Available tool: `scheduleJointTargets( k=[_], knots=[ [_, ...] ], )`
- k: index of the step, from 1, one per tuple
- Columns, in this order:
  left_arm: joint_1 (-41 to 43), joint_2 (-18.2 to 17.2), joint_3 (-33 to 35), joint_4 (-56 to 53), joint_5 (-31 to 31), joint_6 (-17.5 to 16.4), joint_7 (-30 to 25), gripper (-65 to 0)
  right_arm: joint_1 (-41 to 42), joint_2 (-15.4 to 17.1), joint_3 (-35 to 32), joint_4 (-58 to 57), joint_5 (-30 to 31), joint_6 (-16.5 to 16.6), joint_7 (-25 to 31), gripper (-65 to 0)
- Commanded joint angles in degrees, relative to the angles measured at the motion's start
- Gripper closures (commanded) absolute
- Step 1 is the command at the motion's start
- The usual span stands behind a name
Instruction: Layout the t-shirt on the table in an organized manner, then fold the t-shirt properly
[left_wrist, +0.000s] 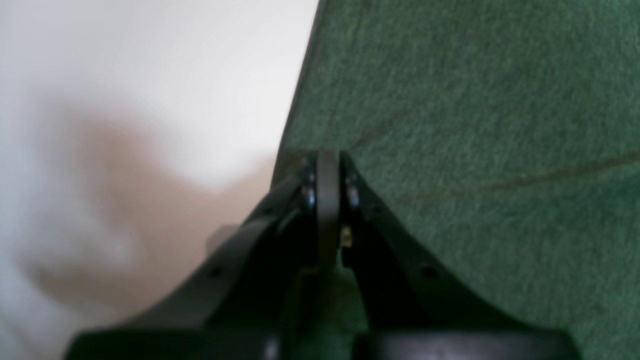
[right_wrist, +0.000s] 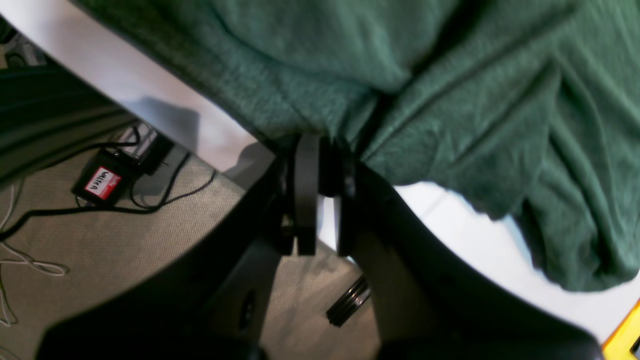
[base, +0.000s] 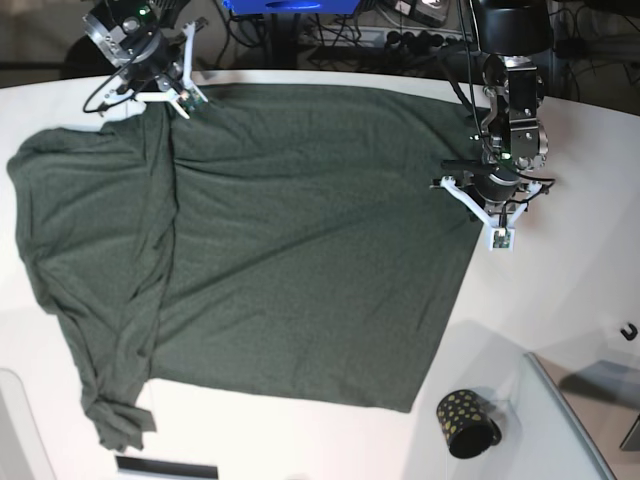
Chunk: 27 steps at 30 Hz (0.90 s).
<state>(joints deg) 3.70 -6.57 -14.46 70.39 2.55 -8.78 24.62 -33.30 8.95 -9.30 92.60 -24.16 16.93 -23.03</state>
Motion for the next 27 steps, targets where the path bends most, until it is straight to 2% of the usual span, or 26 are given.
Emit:
scheduleJointTargets(
  k=[1, 8, 12, 17, 22, 27],
  knots=[
    [-0.4, -0.5, -0.1, 1.3, 0.0, 0.4, -0.6, 0.0, -1.4, 0.5, 0.4, -0.7, -0.9, 1.3, -4.4, -5.0],
    [0.4, -0.5, -0.1, 5.6, 0.0, 0.4, -0.5, 0.0, -2.3, 0.5, 0.1, -0.4, -0.9, 1.3, -4.5, -5.0],
    [1.7, -0.4, -0.1, 8.2, -0.2, 0.4, -0.3, 0.0, -2.5, 0.2, -0.1, 3.4, -0.4, 1.3, -4.6, -5.0],
    [4.1, 0.2, -0.1, 12.0, -0.6, 0.3, -0.3, 0.0, -3.0, 0.5, 0.6, 11.3, 6.3, 1.3, -7.1, -5.0],
    [8.2, 1.9, -0.1, 16.2, -0.6, 0.2, -0.4, 0.0, -3.7, 0.5, 12.2, 19.2, 9.8, 1.3, -7.2, -5.0],
    [11.4, 2.0, -0.1, 16.2, -0.6, 0.2, -0.6, 0.0, 1.3, 0.1, 24.9, 14.3, 9.8, 1.3, -7.3, -5.3]
  ],
)
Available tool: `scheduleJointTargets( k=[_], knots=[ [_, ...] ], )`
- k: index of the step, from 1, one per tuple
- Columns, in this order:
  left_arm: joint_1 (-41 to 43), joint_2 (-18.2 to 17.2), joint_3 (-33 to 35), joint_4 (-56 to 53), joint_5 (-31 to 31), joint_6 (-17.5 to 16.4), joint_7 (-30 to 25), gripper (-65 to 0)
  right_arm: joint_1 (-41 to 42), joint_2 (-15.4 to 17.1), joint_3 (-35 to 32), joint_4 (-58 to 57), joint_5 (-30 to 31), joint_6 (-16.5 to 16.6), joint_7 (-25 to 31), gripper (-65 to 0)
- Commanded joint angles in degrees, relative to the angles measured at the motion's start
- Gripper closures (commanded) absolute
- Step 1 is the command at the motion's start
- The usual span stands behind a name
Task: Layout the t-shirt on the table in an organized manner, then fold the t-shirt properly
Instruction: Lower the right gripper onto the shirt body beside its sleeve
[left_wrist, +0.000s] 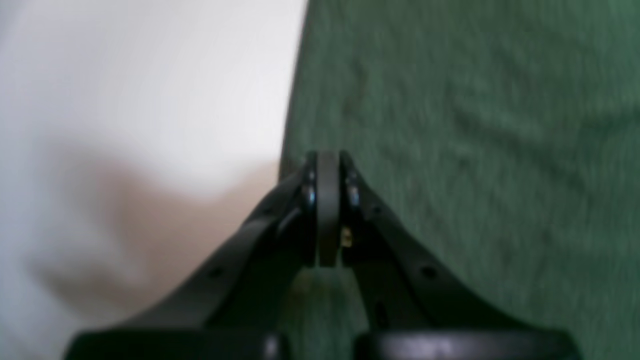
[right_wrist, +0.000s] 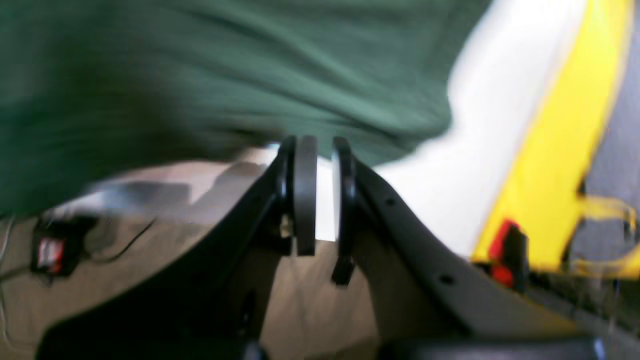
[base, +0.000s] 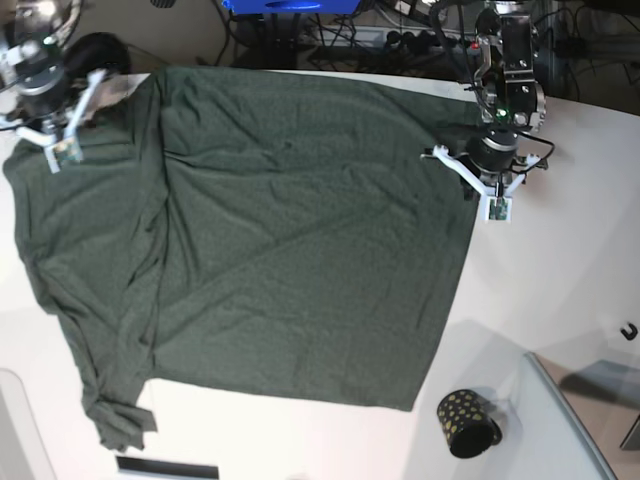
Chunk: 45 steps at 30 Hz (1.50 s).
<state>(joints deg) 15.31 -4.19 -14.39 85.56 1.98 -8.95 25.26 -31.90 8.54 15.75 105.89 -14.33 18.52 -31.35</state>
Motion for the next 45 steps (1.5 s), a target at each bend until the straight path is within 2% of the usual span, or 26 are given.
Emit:
scheduleJointTargets(
  k=[1, 4, 9, 11, 14, 24, 28, 31, 34, 40, 43, 45],
  knots=[
    [0.2, -0.4, -0.2, 1.1, 0.0, 0.4, -1.2, 0.0, 1.9, 0.6, 3.0, -1.8, 0.0, -0.3, 1.1, -5.3],
    [0.4, -0.4, -0.2, 0.7, 0.0, 0.4, -1.2, 0.0, 8.6, 0.8, 10.1, -11.0, 0.0, 0.3, 1.4, -5.3],
    [0.0, -0.4, -0.2, -1.3, 0.0, 0.4, -1.2, 0.0, 18.0, 0.9, 19.8, -23.2, -0.2, 11.2, 3.9, -5.1],
    [0.0, -0.4, -0.2, -2.4, 0.0, 0.4, -1.2, 0.0, 20.6, 1.4, 22.1, -27.2, -0.2, 13.4, 4.0, -5.1],
    [0.2, -0.5, -0.2, -3.1, 0.0, 0.4, -1.2, 0.0, 22.3, 3.6, 22.6, -32.3, -0.1, 13.6, 4.2, -5.1],
    [0.2, -0.5, -0.2, -5.2, 0.1, 0.4, -1.2, 0.0, 23.8, 6.8, 23.5, -41.1, 0.0, 13.4, 6.2, -5.1],
    [0.5, -0.5, -0.2, -4.4, 0.1, 0.4, -1.2, 0.0, 23.8, 6.8, 28.5, -39.5, -0.1, 13.4, 6.2, -5.1],
    [1.1, -0.5, -0.6, -2.4, 0.0, 0.4, -1.2, 0.0, 22.8, 6.2, 31.1, -32.2, 0.0, 13.9, 5.9, -5.1],
    [1.2, -0.5, -0.6, -0.1, 0.0, 0.4, -1.2, 0.0, 21.7, 4.0, 28.3, -25.5, 0.0, 14.0, 5.9, -5.1],
    [1.8, 0.1, -0.9, 4.3, -0.1, 0.4, -1.2, 0.0, 21.9, 0.6, 14.2, -18.3, 0.0, 14.0, 5.8, -5.4],
    [3.5, 0.4, -3.6, 8.0, -0.1, 0.4, -1.2, 0.0, 26.2, -1.2, 7.7, -18.0, 0.0, 14.0, 5.8, -5.7],
    [4.7, 0.4, -5.6, 9.9, -0.1, 0.4, -1.2, 0.0, 30.7, -2.2, 5.7, -20.0, 0.0, 14.0, 5.7, -5.7]
  ],
)
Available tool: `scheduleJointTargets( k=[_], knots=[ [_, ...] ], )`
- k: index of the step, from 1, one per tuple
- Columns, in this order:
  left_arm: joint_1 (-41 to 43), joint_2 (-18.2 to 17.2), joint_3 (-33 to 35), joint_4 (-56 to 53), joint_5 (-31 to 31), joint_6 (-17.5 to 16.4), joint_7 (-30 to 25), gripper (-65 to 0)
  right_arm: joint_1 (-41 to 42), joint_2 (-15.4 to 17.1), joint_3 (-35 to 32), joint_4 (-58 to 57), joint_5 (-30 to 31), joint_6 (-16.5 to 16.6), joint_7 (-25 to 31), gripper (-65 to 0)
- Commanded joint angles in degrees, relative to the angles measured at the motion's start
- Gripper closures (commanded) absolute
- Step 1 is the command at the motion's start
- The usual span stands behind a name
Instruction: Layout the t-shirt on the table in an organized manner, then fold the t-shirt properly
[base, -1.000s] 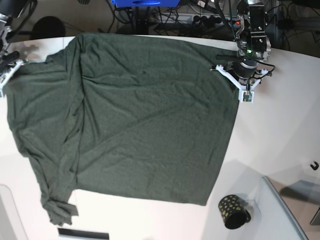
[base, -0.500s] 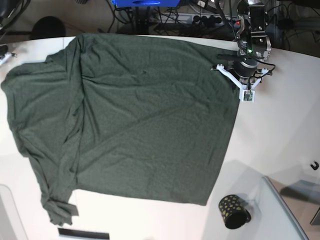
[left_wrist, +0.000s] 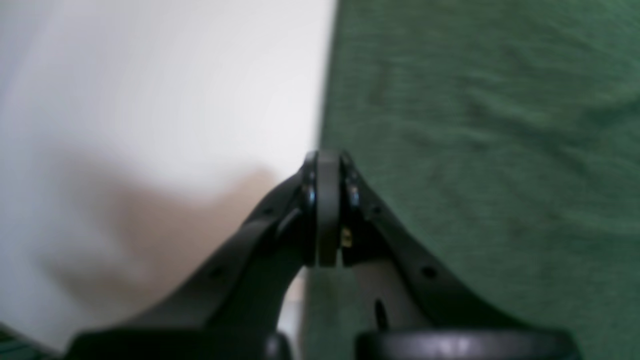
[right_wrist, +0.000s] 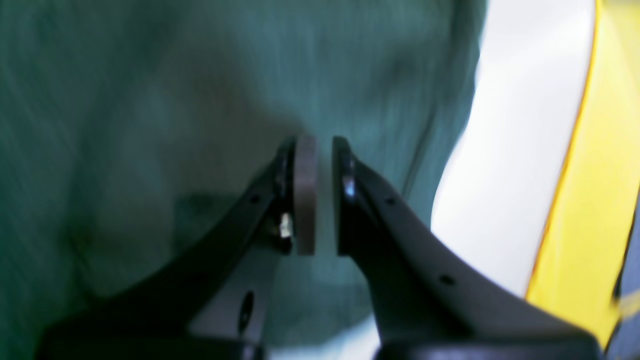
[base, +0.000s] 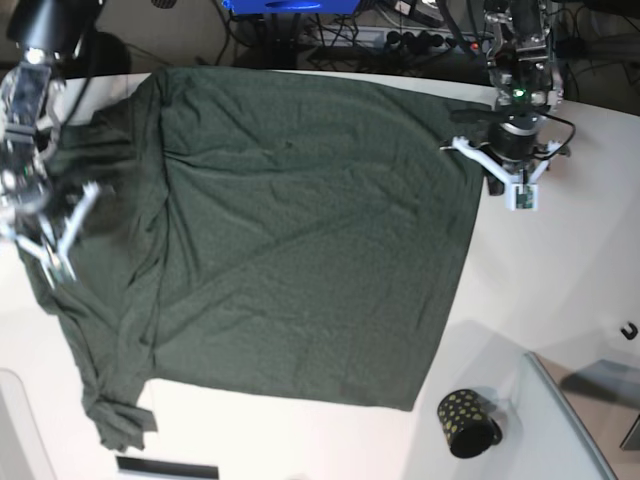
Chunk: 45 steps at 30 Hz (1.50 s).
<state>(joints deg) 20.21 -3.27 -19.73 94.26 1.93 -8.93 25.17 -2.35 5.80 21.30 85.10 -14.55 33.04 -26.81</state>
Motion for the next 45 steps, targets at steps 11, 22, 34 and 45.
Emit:
scheduleJointTargets(
  k=[11, 22, 34, 45],
  knots=[
    [3.7, -0.6, -10.5, 2.7, 0.0, 0.3, -1.1, 0.0, 29.8, 1.5, -0.2, -35.4, 0.3, -0.6, 3.0, -30.6],
    [4.0, -0.5, -10.7, 2.7, 0.0, 0.3, -1.1, 0.0, 36.4, 1.7, -0.2, -52.3, 0.3, -1.0, 13.2, -30.8],
    [3.9, -0.5, -10.6, 2.3, 0.0, 0.3, -1.1, 0.0, 33.8, 2.4, -0.3, -52.2, 0.3, -1.7, 13.8, -30.6],
    [3.7, -0.6, -10.3, 2.2, 0.0, 0.3, -1.0, 0.0, 33.1, 2.3, -0.7, -52.2, 0.3, -3.6, 13.3, -8.0]
  ],
)
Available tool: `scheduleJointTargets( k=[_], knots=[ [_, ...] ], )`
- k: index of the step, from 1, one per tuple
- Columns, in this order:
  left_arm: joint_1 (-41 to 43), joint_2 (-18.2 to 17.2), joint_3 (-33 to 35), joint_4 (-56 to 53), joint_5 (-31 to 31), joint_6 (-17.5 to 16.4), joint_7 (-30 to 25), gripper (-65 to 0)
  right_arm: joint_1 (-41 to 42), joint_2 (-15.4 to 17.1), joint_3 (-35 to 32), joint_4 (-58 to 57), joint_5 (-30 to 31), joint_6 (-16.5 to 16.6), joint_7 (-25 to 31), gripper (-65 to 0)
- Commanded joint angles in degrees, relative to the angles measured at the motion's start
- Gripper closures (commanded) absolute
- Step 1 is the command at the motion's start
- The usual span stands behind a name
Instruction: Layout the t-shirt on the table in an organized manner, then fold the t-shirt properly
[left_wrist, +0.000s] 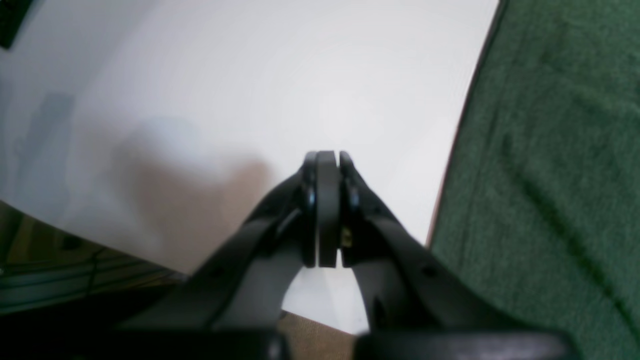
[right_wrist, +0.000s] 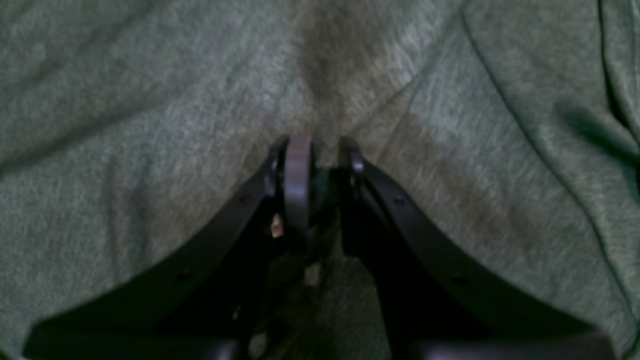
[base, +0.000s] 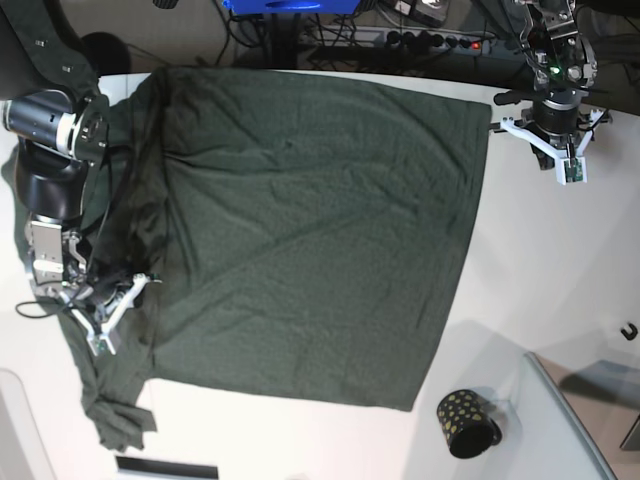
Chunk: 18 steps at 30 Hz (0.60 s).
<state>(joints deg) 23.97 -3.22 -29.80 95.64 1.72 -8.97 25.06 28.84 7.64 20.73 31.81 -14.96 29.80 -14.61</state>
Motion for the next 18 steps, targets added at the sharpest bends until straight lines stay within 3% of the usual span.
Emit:
scheduleJointTargets(
  k=[1, 3, 9, 14, 18],
  knots=[
    [0.0, -0.6, -0.2, 0.8, 0.2, 0.3, -0.9, 0.0, 1.9, 0.5, 0.1, 1.1, 0.7, -0.4, 1.1, -5.7],
    [0.0, -0.6, -0.4, 0.8, 0.2, 0.3, -0.9, 0.0, 1.9, 0.5, 0.2, 1.1, 0.7, -0.4, 1.1, 0.0],
    [-0.1, -0.7, -0.6, 0.8, 0.2, 0.3, -0.9, 0.0, -0.8, 0.1, 0.0, 8.7, 0.7, 0.2, -2.3, -0.3],
    [-0.4, -0.7, -0.1, 0.8, 0.2, 0.3, -0.9, 0.0, -6.9, -4.6, -0.7, 23.4, 0.5, 7.6, -9.0, -0.3],
    [-1.6, -0.7, 0.0, 0.8, 0.3, 0.3, -0.7, 0.0, -12.8, -6.4, -9.2, 32.8, 0.6, 9.2, -13.0, -0.3]
  ],
)
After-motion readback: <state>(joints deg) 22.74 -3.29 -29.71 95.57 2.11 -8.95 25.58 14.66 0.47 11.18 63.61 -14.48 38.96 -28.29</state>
